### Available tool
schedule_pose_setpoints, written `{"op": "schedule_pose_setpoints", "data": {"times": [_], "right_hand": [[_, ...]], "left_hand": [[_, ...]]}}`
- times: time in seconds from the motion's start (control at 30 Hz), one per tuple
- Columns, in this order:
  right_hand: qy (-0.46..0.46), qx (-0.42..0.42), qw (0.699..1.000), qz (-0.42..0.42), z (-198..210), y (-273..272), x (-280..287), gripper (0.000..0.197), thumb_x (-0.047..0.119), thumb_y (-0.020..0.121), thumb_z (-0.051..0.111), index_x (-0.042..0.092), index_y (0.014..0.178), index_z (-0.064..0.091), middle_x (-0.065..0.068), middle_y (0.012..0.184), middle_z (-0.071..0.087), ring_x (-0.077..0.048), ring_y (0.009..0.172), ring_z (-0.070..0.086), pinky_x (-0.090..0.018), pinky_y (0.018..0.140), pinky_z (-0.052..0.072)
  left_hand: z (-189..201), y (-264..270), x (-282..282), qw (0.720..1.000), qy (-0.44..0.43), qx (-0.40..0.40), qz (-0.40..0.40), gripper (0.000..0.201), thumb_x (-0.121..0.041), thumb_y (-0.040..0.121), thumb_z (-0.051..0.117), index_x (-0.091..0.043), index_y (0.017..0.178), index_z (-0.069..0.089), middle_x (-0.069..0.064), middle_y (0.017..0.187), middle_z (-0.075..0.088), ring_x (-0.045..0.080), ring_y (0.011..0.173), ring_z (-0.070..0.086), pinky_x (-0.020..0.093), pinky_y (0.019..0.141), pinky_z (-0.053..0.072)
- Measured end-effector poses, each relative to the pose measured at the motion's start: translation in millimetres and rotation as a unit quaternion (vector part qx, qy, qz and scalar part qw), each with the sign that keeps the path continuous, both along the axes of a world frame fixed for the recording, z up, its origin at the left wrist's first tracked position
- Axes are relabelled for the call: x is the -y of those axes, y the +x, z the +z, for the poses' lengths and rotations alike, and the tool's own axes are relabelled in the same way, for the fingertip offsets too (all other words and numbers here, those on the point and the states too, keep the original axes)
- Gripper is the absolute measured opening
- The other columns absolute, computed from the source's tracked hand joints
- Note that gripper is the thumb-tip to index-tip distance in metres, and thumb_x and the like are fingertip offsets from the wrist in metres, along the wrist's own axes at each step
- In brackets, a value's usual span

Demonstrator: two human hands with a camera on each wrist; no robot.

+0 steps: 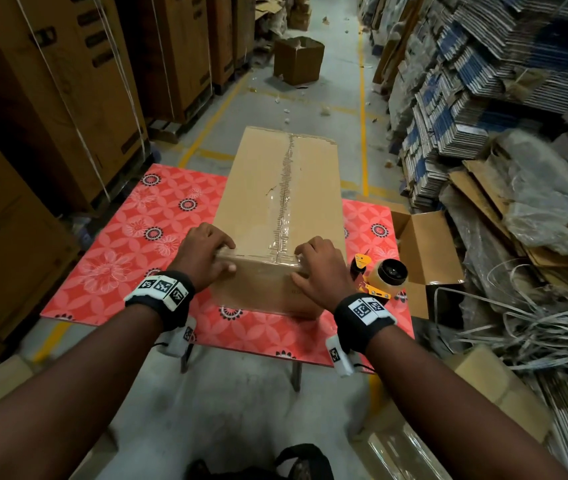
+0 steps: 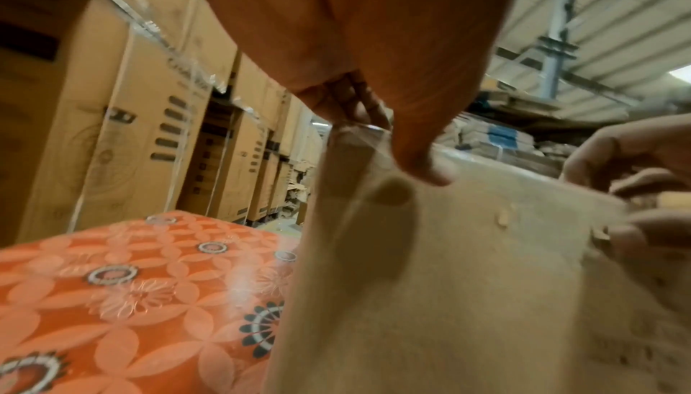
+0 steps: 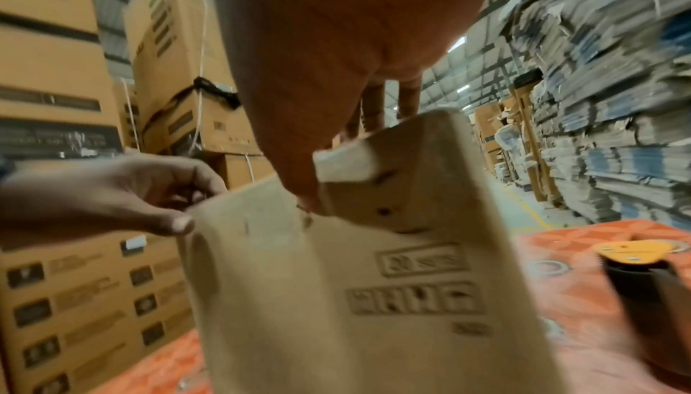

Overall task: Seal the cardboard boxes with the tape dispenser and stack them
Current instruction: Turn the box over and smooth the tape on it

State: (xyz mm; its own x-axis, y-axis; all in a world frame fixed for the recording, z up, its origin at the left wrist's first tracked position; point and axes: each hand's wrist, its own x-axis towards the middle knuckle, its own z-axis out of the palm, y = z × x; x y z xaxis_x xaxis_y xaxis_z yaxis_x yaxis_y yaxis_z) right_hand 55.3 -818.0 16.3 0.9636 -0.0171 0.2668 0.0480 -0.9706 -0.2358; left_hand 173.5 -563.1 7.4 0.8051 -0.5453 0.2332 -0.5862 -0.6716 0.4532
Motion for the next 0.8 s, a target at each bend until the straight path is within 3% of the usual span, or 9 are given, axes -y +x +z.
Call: {"op": "schedule_pose_setpoints", "data": {"times": [0.07,0.13,0.23,0.3,0.47,0.67,0.8], "right_hand": [[0.014,-0.002,1.000,0.010,4.3,9.1,-15.8,0.038,0.043,0.079,0.074,0.018,0.105,0.063,-0.005,0.103,0.058,-0.026,0.097,0.052,-0.040,0.079,0.043],[0.010,0.000,1.000,-0.010,2.4,16.9,-28.9,0.037,0.048,0.078,0.073,0.020,0.099,0.063,-0.002,0.100,0.058,-0.025,0.096,0.052,-0.039,0.077,0.041],[0.022,0.017,0.999,-0.042,-6.1,19.4,-32.6,0.037,0.052,0.075,0.071,0.023,0.095,0.061,0.001,0.096,0.056,-0.023,0.094,0.052,-0.038,0.076,0.038],[0.025,0.029,0.998,-0.044,-9.7,19.2,-32.0,0.037,0.053,0.075,0.071,0.023,0.094,0.061,0.003,0.096,0.055,-0.022,0.093,0.051,-0.037,0.076,0.037],[0.016,0.039,0.997,-0.064,-10.4,23.6,-40.0,0.040,0.059,0.070,0.060,0.024,0.089,0.057,0.005,0.091,0.052,-0.019,0.089,0.049,-0.034,0.074,0.030],[0.015,0.047,0.996,-0.074,-15.2,22.6,-44.6,0.042,0.059,0.071,0.056,0.023,0.091,0.055,0.004,0.093,0.050,-0.019,0.090,0.047,-0.037,0.076,0.033],[0.005,0.049,0.996,-0.075,-17.6,21.9,-45.4,0.040,0.057,0.073,0.057,0.022,0.092,0.054,0.003,0.094,0.050,-0.021,0.091,0.047,-0.037,0.078,0.034]], "left_hand": [[-0.1,1.9,-5.3,1.000,-0.015,-0.001,0.019,0.028,-0.030,0.071,0.081,-0.029,0.092,0.062,-0.001,0.095,0.050,0.023,0.093,0.046,0.037,0.081,0.040],[-0.9,2.7,-13.2,0.999,-0.030,-0.017,0.024,0.026,-0.022,0.075,0.078,-0.029,0.091,0.060,0.000,0.093,0.049,0.022,0.090,0.046,0.037,0.079,0.040],[-3.6,1.0,-23.9,0.996,-0.059,-0.058,0.030,0.030,-0.004,0.074,0.077,-0.021,0.093,0.061,0.000,0.092,0.046,0.015,0.079,0.045,0.017,0.069,0.035],[-3.7,-1.5,-26.4,0.991,-0.089,-0.084,0.061,0.031,-0.001,0.071,0.078,-0.019,0.090,0.061,0.000,0.090,0.049,0.011,0.073,0.049,0.009,0.064,0.033],[-7.4,-10.5,-28.6,0.951,-0.208,-0.181,0.138,0.031,-0.007,0.074,0.079,-0.019,0.094,0.059,-0.001,0.084,0.061,0.012,0.071,0.055,0.020,0.065,0.044],[-13.1,-31.2,-16.1,0.929,-0.258,-0.155,0.216,0.038,-0.006,0.079,0.073,-0.017,0.103,0.046,-0.002,0.082,0.060,0.010,0.075,0.060,0.015,0.060,0.041],[-13.4,-35.7,-18.4,0.919,-0.279,-0.168,0.221,0.044,-0.005,0.080,0.073,-0.013,0.114,0.045,-0.006,0.084,0.061,0.006,0.076,0.061,0.013,0.063,0.043]]}}
